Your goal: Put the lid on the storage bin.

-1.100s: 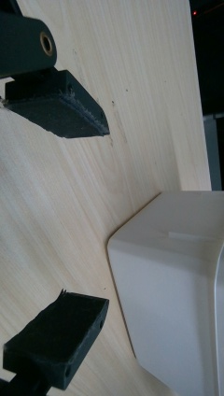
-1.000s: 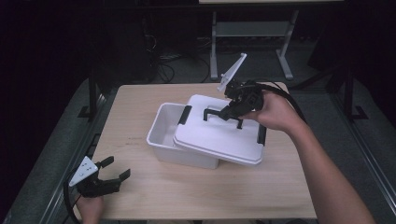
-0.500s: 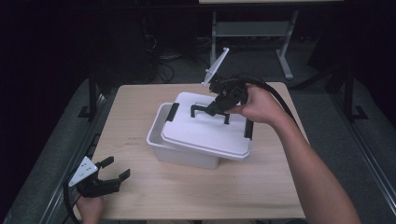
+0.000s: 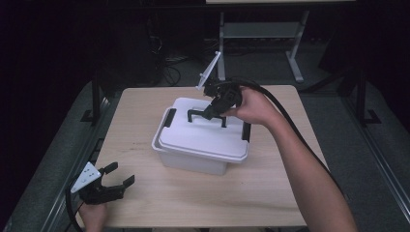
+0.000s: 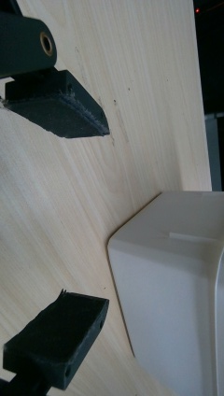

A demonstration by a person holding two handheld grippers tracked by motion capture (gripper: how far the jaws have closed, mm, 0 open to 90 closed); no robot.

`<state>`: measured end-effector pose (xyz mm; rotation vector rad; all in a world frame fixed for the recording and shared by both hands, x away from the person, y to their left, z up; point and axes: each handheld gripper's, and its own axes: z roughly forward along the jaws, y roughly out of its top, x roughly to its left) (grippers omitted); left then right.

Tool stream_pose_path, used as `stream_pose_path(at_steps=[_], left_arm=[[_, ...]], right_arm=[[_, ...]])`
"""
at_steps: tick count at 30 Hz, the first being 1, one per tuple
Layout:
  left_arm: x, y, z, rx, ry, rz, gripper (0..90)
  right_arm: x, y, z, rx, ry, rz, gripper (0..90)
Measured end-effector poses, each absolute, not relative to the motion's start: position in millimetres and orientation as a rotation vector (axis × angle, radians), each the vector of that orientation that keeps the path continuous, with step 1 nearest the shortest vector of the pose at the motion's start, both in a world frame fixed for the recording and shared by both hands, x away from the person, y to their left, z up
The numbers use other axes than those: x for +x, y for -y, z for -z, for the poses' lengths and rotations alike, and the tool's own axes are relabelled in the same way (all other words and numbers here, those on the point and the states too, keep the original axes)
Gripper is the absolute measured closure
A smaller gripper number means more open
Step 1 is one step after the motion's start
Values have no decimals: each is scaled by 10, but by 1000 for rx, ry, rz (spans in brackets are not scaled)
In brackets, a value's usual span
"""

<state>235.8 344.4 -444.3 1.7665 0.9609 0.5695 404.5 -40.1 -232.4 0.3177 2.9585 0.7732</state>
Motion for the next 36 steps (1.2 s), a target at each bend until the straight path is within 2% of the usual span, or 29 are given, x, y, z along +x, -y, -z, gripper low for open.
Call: stream_pose_path(at_steps=[36], left_arm=[[2339,-3495,4442,1752,-969,-577,137]], right_arm=[[4365,35,2702,310,-3008,-788,840]])
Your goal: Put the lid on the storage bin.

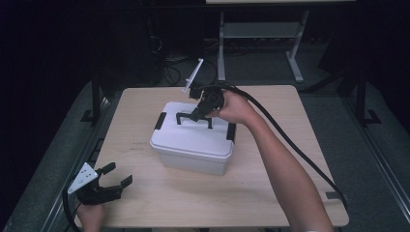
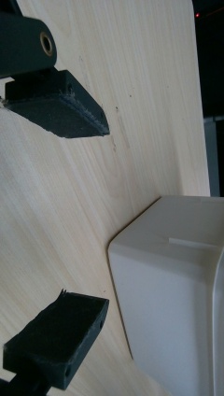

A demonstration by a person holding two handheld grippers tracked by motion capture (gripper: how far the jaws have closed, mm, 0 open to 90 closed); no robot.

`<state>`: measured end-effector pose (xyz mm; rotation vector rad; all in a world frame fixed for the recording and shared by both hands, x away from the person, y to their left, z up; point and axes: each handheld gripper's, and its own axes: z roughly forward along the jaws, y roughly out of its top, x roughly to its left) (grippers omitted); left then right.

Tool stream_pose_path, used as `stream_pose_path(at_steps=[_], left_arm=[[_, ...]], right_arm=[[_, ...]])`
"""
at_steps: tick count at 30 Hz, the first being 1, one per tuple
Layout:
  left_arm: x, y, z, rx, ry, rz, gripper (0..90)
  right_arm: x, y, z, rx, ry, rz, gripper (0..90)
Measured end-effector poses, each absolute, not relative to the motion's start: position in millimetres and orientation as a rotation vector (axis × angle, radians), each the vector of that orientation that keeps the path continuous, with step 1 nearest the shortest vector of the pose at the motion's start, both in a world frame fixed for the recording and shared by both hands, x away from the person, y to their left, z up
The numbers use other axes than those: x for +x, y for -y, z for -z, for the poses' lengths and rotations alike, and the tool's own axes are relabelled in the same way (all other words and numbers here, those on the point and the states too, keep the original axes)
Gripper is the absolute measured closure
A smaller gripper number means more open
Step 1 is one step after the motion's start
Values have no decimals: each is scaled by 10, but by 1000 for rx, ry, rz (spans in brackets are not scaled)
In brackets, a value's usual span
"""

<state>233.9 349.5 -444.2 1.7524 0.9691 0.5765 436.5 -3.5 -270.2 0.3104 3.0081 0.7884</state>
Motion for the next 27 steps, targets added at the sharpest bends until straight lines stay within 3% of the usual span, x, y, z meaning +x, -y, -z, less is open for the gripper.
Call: stream_pose_path(at_steps=[27], left_arm=[[2333,-3511,4436,1744,-970,-575,136]], right_arm=[[4372,18,2782,323,-3024,-789,813]])
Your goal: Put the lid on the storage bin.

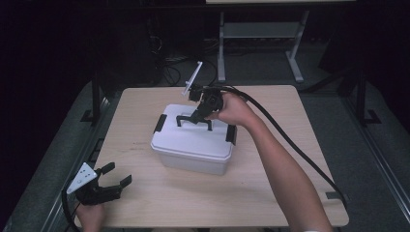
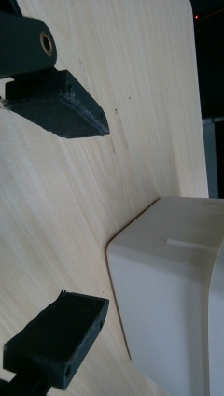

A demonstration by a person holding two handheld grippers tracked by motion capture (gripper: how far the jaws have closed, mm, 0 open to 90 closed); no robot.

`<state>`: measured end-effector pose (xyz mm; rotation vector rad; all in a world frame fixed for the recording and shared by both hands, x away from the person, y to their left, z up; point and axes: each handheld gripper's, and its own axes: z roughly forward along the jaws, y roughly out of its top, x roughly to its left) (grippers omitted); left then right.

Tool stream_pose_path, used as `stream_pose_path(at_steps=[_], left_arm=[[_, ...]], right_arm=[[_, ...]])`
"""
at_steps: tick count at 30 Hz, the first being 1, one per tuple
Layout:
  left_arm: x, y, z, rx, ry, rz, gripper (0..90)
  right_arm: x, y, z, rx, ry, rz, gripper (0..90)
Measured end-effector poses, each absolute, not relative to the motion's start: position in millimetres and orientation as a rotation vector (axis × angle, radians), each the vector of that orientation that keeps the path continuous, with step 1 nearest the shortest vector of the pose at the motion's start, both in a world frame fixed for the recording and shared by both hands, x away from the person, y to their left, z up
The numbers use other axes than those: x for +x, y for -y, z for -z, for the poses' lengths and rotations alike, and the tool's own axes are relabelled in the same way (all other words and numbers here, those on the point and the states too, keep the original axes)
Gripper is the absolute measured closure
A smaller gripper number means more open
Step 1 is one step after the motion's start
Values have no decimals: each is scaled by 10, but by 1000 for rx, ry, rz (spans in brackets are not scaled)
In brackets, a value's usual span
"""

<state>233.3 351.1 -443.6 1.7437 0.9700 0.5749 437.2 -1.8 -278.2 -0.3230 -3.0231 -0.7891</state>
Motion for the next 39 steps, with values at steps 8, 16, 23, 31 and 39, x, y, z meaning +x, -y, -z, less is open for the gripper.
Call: stream_pose_path(at_steps=[8,16,23,31,39], left_arm=[[2340,-3500,4437,1749,-970,-576,136],[2342,-3478,4433,1750,-967,-576,136],[2340,-3474,4433,1754,-964,-577,136],[2333,-3481,4430,1752,-965,-580,136],[2328,-3480,4425,1758,-959,-582,136]], right_arm=[[4342,76,2716,-316,3008,809,789],[4281,158,2740,-315,3005,826,782],[4243,233,2660,-331,3008,843,760],[4199,300,2575,-359,3029,831,749],[4173,354,2543,-378,3037,824,731]])
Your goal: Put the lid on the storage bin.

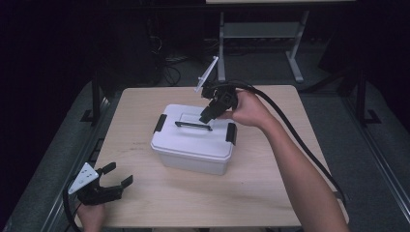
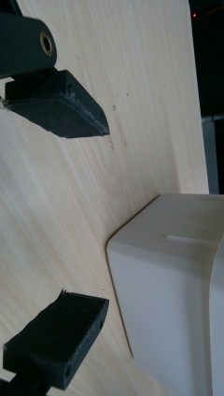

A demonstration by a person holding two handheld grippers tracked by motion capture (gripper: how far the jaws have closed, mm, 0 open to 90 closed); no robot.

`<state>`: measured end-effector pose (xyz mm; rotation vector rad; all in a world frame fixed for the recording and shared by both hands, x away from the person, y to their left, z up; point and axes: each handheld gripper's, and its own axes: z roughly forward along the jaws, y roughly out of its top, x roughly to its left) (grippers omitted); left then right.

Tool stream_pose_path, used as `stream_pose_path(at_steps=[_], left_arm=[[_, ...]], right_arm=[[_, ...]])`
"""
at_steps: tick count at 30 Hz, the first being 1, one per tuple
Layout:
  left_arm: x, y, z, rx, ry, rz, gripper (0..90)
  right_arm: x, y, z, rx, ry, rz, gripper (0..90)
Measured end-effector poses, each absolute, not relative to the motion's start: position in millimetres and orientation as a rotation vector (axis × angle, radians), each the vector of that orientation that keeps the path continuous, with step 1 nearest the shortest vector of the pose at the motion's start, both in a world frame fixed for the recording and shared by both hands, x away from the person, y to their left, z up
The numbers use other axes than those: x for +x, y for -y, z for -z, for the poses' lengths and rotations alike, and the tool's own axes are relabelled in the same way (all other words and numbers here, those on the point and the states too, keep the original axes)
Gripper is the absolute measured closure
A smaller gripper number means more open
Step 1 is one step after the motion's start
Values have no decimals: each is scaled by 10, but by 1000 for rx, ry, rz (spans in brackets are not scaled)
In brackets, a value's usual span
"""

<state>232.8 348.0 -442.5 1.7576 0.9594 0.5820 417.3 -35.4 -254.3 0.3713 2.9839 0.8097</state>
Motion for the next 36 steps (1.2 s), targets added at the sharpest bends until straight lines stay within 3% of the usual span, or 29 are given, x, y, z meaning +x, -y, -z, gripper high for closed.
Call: stream_pose_path(at_steps=[36], left_arm=[[2341,-3455,4421,1762,-951,-584,137]], right_arm=[[4082,988,2448,541,-2900,-817,661]])
